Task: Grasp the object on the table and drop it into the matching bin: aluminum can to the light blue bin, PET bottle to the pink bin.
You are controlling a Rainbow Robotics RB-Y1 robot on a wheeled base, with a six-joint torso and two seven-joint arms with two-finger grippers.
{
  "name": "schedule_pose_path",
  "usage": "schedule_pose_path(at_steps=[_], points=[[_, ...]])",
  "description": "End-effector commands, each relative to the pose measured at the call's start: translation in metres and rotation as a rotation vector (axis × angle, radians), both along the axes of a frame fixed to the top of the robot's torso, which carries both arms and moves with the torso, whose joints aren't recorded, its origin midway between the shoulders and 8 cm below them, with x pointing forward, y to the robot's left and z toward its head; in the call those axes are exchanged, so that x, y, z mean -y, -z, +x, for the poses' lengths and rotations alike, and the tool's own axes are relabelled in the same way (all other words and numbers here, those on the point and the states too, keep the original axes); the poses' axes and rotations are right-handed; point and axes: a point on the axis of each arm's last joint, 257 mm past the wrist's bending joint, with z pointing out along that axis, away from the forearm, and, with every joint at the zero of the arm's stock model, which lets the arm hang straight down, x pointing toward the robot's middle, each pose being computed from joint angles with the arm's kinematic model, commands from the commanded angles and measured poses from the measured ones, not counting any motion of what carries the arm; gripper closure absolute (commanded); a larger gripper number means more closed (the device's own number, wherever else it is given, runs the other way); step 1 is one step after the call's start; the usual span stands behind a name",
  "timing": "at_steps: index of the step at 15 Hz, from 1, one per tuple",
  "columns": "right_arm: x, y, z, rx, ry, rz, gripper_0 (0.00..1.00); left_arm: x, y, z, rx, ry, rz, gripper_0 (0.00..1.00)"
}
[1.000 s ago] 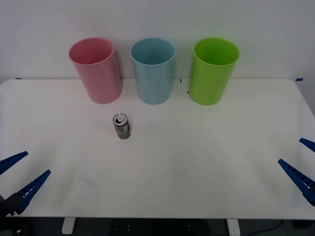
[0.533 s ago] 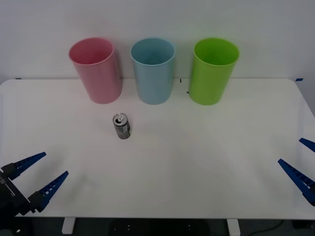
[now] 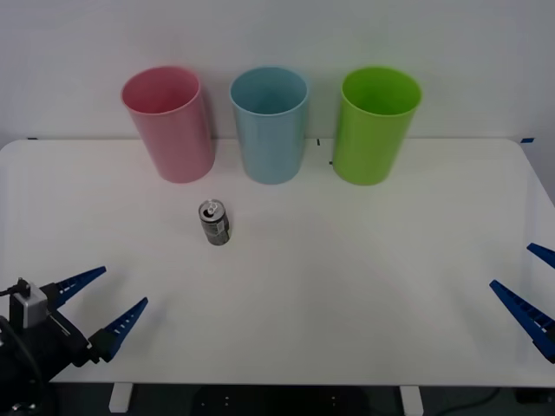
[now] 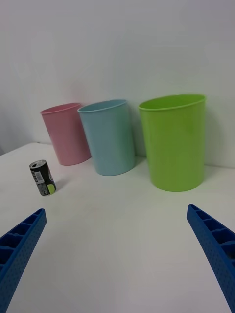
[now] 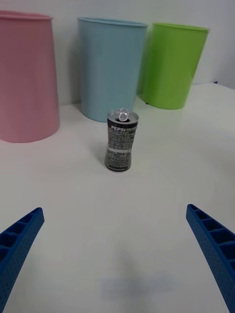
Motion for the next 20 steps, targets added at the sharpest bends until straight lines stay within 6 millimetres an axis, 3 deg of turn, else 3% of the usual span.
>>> schedule_pose_path(at_steps=[1,6,12,20], points=[[0.0,0.0,0.0,0.0,0.0,0.0,0.0,0.014,0.004,0.011,0.003,-0.007,-0.007,0.0],[0.0,0.0,0.0,0.0,0.0,0.0,0.0,0.026,0.026,0.042,0.038,-0.018,0.003,0.0],[0.0,0.0,0.0,0.0,0.0,0.0,0.0,0.056,0.043,0.074,0.036,-0.012,-0.026,0.0],[0.0,0.0,0.0,0.0,0.0,0.0,0.0,0.087,0.041,0.111,0.043,-0.062,-0.044,0.0]])
